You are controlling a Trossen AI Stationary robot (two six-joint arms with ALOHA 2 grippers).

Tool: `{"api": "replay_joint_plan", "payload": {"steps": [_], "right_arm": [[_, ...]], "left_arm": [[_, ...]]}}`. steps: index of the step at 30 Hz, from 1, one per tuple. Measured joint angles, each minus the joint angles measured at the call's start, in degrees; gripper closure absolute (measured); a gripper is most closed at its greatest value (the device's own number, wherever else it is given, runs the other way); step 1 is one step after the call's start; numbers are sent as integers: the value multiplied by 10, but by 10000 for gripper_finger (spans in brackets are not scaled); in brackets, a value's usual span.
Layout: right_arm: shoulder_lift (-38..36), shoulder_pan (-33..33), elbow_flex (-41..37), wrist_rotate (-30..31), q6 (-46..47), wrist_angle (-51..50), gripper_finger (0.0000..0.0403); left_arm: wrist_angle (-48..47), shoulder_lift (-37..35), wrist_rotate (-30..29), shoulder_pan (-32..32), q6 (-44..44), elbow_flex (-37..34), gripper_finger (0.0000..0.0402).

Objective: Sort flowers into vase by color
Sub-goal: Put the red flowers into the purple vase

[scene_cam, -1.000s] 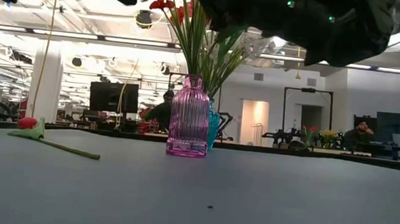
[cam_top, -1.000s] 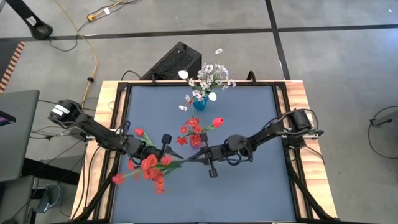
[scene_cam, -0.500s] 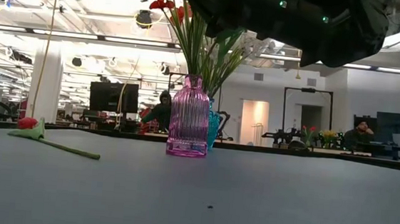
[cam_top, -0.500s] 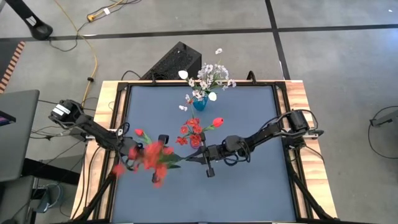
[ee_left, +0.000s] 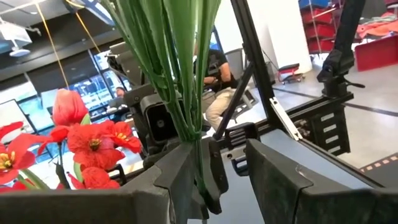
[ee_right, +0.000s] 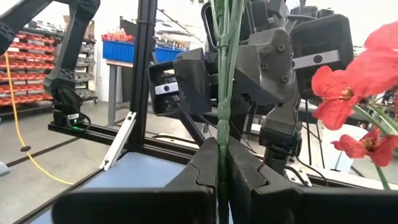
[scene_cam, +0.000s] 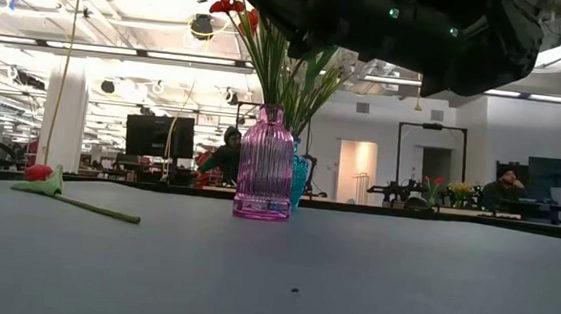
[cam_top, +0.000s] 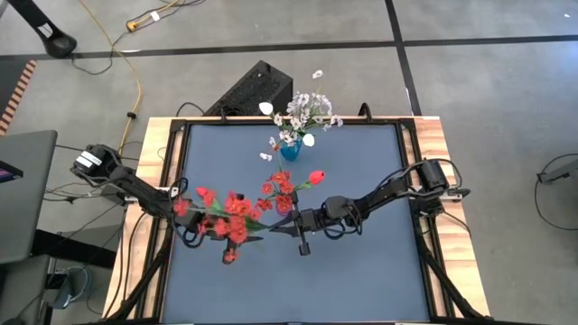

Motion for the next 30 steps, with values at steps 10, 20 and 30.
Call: {"api": "replay_joint_plan", "payload": {"steps": [10,20,30], "right_arm": [[0,2,0,-5,-2,-28,363],[1,2,0,24,-2,-39,363],[1,2,0,54,-2,-39,363]], "left_arm": [[-1,0,-41,2,-6,0,264],[-13,0,-40,2,-22,1,264],[-26,0,-12,2,-40,1,313]]}}
